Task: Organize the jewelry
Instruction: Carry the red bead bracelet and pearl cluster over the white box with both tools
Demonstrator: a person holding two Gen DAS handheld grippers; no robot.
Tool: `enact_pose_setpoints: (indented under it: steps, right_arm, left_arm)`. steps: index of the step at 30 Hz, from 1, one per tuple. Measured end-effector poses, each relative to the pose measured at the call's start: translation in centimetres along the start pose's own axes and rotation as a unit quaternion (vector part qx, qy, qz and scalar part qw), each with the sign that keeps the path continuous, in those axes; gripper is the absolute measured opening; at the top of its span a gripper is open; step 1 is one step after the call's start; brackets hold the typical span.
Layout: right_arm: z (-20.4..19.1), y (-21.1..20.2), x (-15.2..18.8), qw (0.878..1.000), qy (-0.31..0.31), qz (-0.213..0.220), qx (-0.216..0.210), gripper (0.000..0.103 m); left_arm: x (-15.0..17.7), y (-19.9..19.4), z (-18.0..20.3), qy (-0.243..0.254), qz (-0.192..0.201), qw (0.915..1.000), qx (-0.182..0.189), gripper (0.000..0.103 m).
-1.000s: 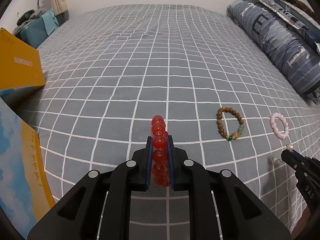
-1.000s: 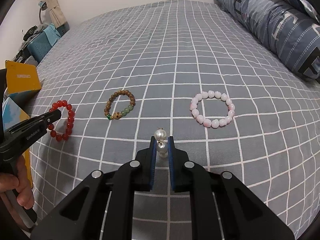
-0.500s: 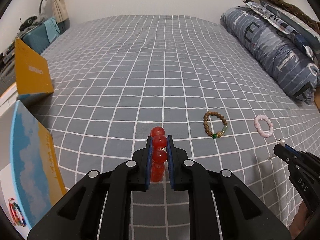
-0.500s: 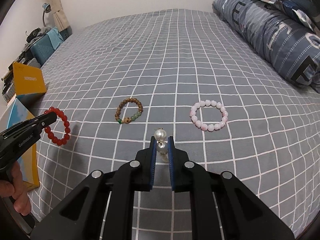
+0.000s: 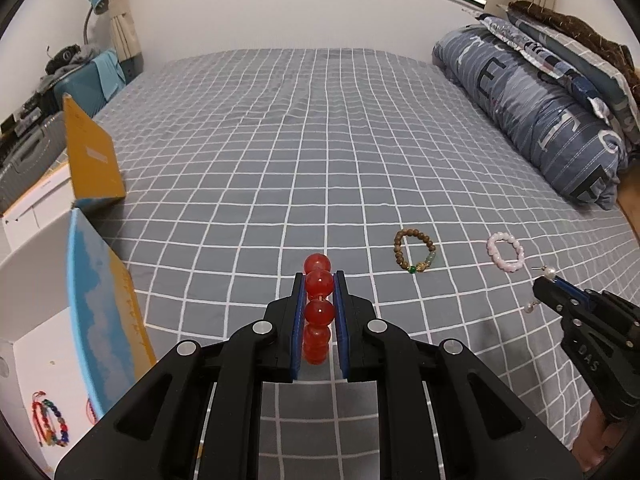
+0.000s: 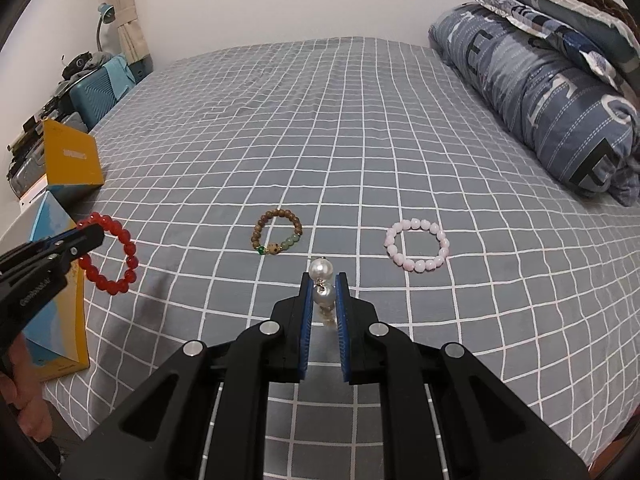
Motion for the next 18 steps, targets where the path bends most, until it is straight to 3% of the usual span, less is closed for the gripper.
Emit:
enact_pose_setpoints:
  steps: [18]
  right_arm:
    - [-3.6, -3.4, -0.6, 0.999, -0.023, 0.036, -0.009, 0.011]
  left_arm:
    - [1.1, -6.4, -2.8, -0.010, 0.043, 0.9990, -0.011, 0.013]
Point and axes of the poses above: each gripper's, at about its wrist camera, not at the fingertips, and y roughly the way its jaws point, z to its right, x to its underside, the point moved 1 cm from there along y, roughly the way its jaws point, and after that the axes turned 4 degrees about x, right-handed, at the moved point
